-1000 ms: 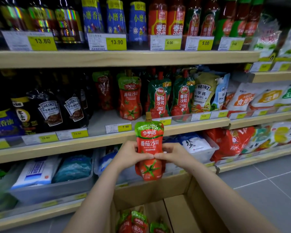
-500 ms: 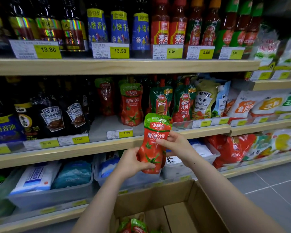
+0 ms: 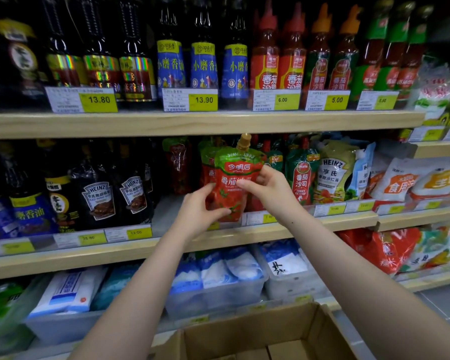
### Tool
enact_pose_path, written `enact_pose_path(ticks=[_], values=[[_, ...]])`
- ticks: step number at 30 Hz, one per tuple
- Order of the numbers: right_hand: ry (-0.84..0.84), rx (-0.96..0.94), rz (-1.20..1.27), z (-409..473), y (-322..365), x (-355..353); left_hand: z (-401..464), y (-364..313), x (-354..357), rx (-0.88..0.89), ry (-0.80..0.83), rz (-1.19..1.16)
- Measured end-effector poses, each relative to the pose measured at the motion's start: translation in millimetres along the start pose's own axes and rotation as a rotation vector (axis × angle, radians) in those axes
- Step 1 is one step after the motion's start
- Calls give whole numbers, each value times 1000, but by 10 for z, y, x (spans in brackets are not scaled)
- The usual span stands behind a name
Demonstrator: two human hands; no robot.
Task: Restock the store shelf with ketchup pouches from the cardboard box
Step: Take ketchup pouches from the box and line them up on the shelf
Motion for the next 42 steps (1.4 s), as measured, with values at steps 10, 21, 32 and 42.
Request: enact_pose_path(ticks=[10, 21, 32, 42], values=[[-9, 81, -153, 356, -558, 211, 235, 504, 124, -91, 48, 53], [-113, 270, -312, 529, -755, 178, 365, 595, 249, -137, 116, -3], [-77, 308, -350, 419, -708, 164, 319, 605, 226, -203, -12, 4], [-103, 219, -504, 127, -557, 46, 189, 562, 144, -135, -121, -92]])
Point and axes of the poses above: each hand's wrist, its own z-axis towards the middle knuckle, its own x-axis out of the palm, y = z × x, the point moved 3 cm from there along z, towards the middle knuckle
